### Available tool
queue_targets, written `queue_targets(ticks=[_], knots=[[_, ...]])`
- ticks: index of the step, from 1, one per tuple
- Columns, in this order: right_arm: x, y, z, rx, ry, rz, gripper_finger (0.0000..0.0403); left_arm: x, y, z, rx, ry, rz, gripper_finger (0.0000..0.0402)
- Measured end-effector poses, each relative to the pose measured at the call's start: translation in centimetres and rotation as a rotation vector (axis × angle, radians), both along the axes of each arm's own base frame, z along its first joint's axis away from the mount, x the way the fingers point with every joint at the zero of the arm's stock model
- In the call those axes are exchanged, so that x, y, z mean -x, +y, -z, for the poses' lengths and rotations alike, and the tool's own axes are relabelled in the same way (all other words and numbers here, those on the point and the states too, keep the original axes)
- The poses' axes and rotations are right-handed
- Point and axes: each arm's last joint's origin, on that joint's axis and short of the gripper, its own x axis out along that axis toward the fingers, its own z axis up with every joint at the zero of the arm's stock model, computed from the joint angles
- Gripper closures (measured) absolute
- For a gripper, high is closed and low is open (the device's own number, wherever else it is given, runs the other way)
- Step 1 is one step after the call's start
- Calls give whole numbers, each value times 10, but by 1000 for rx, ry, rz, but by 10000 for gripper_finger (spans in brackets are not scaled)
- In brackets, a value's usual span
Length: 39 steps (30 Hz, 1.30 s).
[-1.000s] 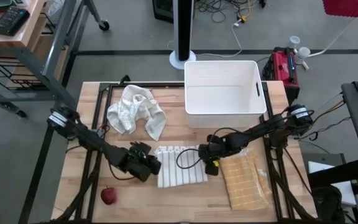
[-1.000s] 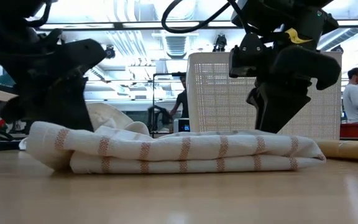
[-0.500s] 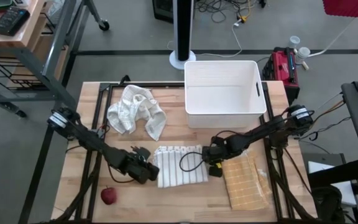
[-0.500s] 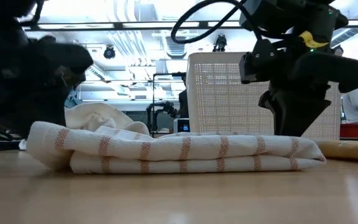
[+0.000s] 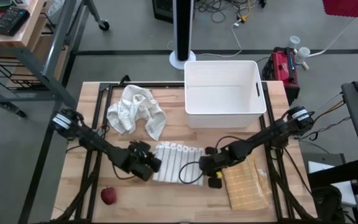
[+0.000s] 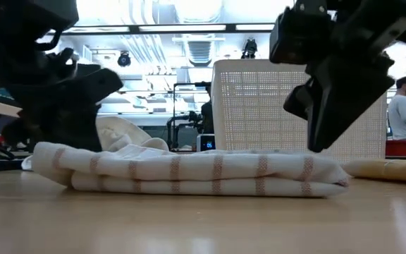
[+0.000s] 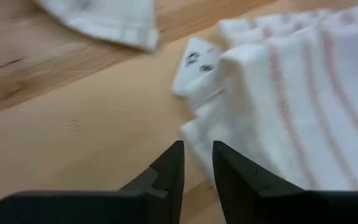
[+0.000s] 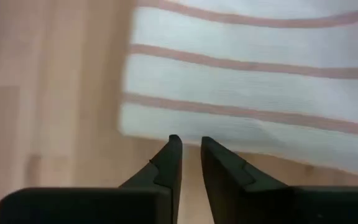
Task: Fold towel
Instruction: Fold the white striped towel
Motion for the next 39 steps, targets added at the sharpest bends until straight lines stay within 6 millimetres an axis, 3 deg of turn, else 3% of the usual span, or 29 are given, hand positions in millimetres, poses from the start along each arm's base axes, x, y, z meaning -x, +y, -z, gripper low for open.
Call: queue_targets(ticks=[5, 9, 14, 21, 26, 32, 39], knots=[[2, 2, -6, -4, 45, -29, 359, 10, -4, -12, 80, 30, 26, 327], [5, -3, -9, 126, 56, -18, 366, 12, -21, -20, 141, -46, 107, 327], [7, -3, -12, 216, 25, -140, 371, 13, -46, -25, 215, -156, 211, 327], [9, -3, -11, 348, 6, -203, 371, 18, -64, -27, 273, -250, 207, 327], [14, -18, -24, 494, 13, -104, 371, 24, -78, -29, 403, -269, 211, 327], [9, -53, -35, 472, 10, 28, 371, 32, -87, -28, 525, -259, 142, 327], [-6, -82, -17, 416, 57, 57, 360, 25, -83, -9, 463, -223, 92, 327]])
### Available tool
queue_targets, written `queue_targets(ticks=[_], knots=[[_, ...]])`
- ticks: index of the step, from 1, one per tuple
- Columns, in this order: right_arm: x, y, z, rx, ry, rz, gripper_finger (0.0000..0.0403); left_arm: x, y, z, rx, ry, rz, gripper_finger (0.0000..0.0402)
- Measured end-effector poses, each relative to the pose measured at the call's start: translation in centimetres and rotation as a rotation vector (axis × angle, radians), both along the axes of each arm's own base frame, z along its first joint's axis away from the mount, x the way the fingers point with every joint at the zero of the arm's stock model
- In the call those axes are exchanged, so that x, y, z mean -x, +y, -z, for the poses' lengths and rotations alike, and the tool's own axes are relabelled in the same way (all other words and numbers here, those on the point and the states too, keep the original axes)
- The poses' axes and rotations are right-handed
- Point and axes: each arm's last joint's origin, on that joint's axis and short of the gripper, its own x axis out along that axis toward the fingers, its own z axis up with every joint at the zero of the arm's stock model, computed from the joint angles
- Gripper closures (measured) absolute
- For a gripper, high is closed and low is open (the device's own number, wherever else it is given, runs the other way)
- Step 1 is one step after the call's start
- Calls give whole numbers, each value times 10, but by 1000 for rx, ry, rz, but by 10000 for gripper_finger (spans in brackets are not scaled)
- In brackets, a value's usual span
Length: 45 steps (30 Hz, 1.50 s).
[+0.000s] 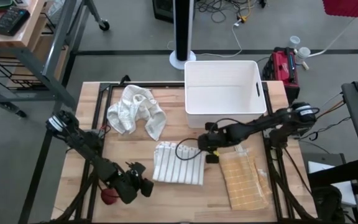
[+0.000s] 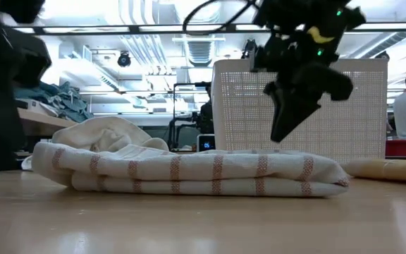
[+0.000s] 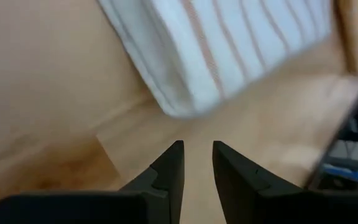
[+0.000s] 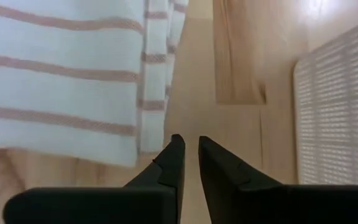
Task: Fold towel
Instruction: Fold the white striped towel
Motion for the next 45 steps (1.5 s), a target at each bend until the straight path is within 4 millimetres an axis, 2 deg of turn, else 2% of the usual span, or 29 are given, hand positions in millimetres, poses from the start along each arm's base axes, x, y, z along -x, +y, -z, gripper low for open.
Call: queue_targets(ticks=[4, 9, 16, 20, 23, 26, 31, 36, 40, 45], knots=[[-5, -1, 14, -66, 47, -26, 354, -6, 4, 11, -24, 23, -28, 327], [-5, 8, 23, -195, 97, -62, 358, -13, 12, 20, -62, 45, -65, 327], [-2, 32, 21, -332, 117, -129, 373, -12, 27, 22, -202, 74, -120, 327], [1, 48, 19, -393, 131, -167, 374, -8, 31, 21, -213, 120, -129, 327], [3, 53, 16, -407, 128, -164, 374, -5, 29, 17, -178, 139, -105, 327], [4, 51, 12, -411, 121, -146, 377, -4, 20, 11, -105, 108, -65, 327], [1, 38, -1, -378, 31, -107, 378, -14, 1, 2, 29, -68, -7, 327], [-6, 25, -6, -436, -31, -138, 363, -23, -4, 3, 60, -167, -38, 327], [-11, 8, -2, -528, -21, -117, 332, -23, -4, 4, 99, -166, -82, 327], [-17, -3, 2, -588, -33, -87, 277, -25, -4, 2, 148, -217, -177, 324]])
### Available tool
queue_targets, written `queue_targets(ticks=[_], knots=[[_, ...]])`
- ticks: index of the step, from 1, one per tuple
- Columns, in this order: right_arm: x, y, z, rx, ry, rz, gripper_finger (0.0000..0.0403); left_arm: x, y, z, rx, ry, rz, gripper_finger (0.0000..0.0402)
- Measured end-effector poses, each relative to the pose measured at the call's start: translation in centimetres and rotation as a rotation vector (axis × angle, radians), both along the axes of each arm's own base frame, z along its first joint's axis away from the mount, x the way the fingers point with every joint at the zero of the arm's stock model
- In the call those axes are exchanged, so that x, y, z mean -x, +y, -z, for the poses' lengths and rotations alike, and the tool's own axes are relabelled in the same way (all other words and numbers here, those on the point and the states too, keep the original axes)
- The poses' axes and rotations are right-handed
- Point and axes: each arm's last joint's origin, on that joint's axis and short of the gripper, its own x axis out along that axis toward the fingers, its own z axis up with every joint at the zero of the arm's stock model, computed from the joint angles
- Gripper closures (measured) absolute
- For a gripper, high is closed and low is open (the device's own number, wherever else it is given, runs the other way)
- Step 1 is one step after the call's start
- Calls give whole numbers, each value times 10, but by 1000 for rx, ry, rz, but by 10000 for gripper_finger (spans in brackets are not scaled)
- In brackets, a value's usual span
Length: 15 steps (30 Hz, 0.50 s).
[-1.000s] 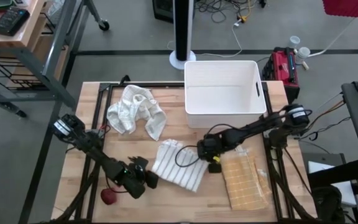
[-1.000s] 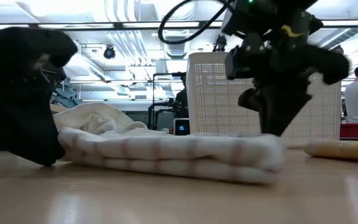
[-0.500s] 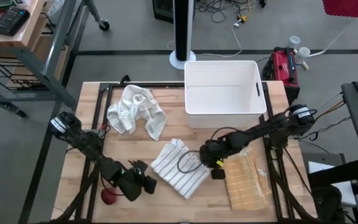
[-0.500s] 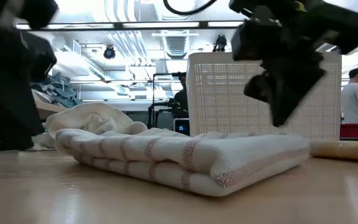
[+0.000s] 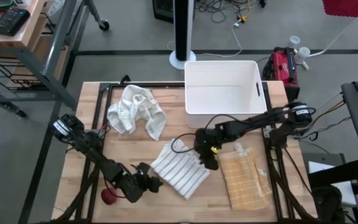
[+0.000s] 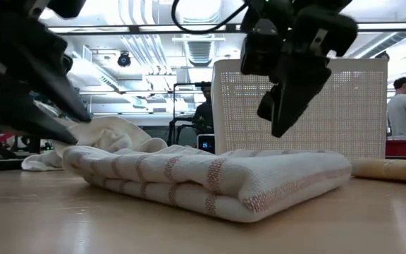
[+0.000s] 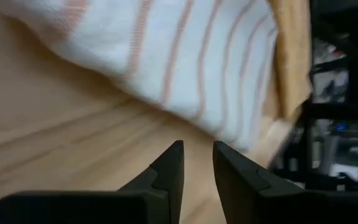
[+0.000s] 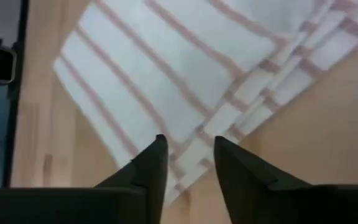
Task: Fold towel
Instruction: Fold the white striped towel
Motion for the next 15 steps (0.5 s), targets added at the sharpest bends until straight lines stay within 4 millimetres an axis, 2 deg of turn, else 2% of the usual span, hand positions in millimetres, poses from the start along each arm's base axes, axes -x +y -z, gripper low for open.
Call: queue_targets(ticks=[7, 13, 15], knots=[[-3, 0, 1, 15, -38, -29, 211, -6, 8, 5, 92, -43, -194, 272], [-3, 0, 1, 29, -50, -48, 182, -13, 11, 16, 175, 7, -200, 225], [-3, 0, 1, 35, -52, -59, 176, -16, 8, 13, 214, -21, -195, 213]])
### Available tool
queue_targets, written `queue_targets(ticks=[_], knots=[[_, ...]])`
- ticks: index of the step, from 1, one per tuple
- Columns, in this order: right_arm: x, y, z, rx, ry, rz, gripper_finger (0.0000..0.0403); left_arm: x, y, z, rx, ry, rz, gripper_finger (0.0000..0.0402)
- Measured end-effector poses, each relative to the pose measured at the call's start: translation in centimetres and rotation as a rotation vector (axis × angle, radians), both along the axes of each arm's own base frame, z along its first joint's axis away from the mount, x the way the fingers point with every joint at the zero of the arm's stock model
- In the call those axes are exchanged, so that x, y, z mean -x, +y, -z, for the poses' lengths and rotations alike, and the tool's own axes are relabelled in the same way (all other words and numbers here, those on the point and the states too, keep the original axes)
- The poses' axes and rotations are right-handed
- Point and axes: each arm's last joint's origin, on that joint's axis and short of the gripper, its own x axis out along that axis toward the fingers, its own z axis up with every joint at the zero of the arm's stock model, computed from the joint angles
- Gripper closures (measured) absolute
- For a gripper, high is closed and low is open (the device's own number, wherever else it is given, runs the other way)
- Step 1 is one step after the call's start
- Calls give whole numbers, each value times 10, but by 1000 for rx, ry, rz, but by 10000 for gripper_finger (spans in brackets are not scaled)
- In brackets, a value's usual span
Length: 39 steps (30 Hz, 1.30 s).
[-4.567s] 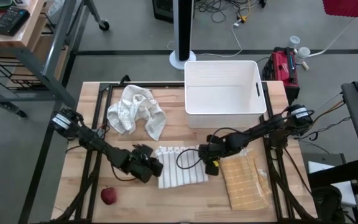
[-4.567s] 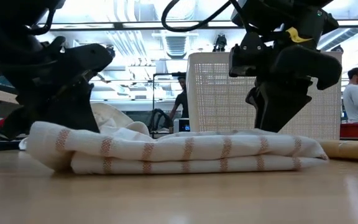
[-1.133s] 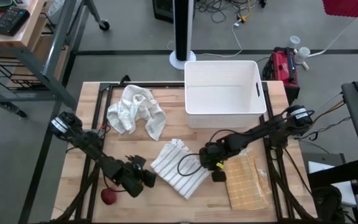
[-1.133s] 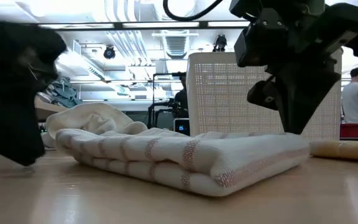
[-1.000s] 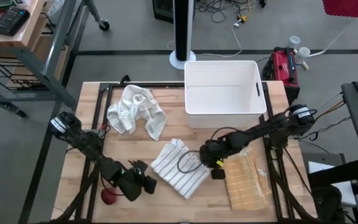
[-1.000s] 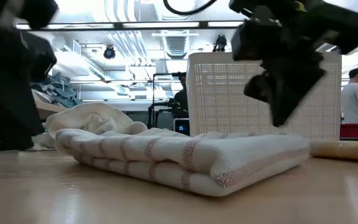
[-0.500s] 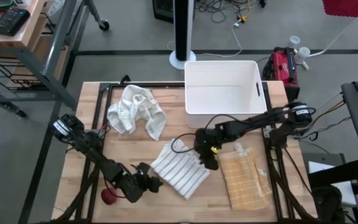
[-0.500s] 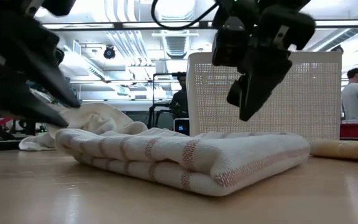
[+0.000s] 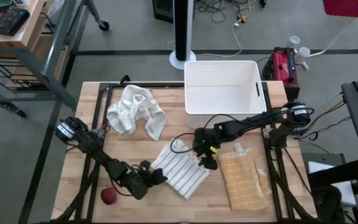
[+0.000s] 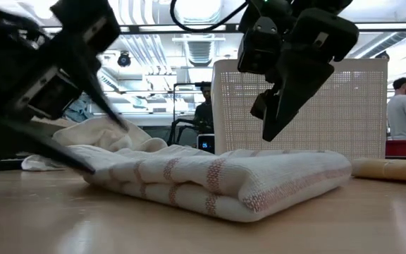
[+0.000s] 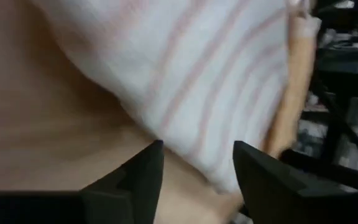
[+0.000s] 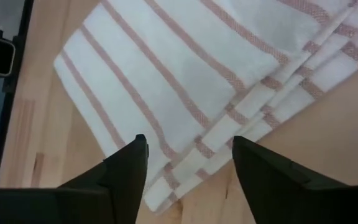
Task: Fold towel
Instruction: Fold the white striped towel
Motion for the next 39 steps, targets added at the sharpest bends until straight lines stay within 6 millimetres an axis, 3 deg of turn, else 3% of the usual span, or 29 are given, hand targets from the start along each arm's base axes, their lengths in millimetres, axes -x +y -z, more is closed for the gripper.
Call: queue_targets(ticks=[6, 11, 18, 24, 30, 36, 39], knots=[[1, 0, 0, 18, -6, -26, 169, -1, -5, -10, 82, -10, 42, 199], [1, 0, 1, 20, -2, -29, 173, -11, -2, -5, 31, 89, 13, 207], [1, -1, 1, 51, -9, -17, 168, -38, 3, 4, -28, 99, 7, 220], [0, -2, 3, 59, -7, -17, 166, -44, 10, 4, -119, 70, -28, 237], [-5, -10, 21, 97, 38, 25, 169, -46, 13, 3, -175, 62, -23, 284], [-9, -18, 30, 61, 64, 57, 160, -50, 12, -2, -297, 30, -1, 381], [-12, -16, 30, -8, 46, 30, 158, -53, 12, -6, -368, 18, 7, 390]])
